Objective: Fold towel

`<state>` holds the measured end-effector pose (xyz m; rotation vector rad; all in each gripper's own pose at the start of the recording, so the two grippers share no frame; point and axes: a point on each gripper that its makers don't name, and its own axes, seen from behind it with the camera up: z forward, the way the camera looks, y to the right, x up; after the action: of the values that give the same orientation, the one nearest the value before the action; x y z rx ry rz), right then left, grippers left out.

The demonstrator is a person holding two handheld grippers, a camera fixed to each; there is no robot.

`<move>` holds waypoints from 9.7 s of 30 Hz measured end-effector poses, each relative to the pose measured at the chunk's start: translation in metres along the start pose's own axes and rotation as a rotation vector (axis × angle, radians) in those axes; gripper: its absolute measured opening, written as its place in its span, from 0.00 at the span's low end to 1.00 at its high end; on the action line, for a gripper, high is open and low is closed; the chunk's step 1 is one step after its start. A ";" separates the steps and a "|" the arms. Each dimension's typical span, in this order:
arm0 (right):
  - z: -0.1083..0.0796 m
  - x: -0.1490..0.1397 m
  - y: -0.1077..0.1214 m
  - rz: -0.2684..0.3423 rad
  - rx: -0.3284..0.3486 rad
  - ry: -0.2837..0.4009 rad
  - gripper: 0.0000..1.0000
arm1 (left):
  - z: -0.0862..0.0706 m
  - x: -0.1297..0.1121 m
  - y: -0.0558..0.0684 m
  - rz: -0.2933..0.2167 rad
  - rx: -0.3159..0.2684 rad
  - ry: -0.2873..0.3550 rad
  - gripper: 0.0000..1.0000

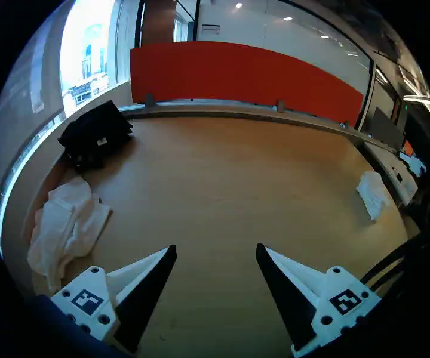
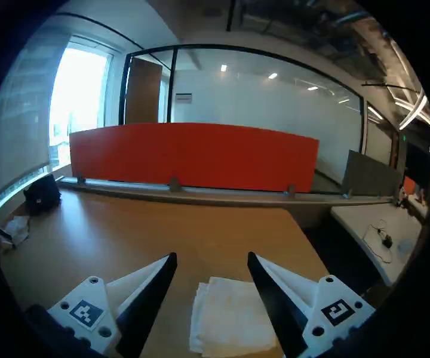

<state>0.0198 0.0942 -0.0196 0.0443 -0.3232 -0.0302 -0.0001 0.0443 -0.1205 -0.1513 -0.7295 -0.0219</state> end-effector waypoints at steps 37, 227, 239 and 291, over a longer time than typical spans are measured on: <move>-0.006 0.075 -0.071 0.023 0.054 0.217 0.98 | -0.015 0.178 -0.021 0.009 0.074 0.511 0.99; 0.058 -0.096 -0.099 0.079 -0.009 0.334 0.98 | 0.085 0.072 -0.064 0.022 0.157 0.731 0.99; 0.058 -0.094 -0.102 0.057 -0.017 0.332 0.99 | 0.085 0.072 -0.064 0.022 0.157 0.731 0.99; 0.057 -0.092 -0.102 0.057 -0.017 0.331 1.00 | 0.082 0.072 -0.064 0.023 0.157 0.730 0.99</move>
<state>-0.0879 -0.0067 0.0000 0.0221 0.0066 0.0311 -0.0055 -0.0046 -0.0044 0.0052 0.0003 0.0028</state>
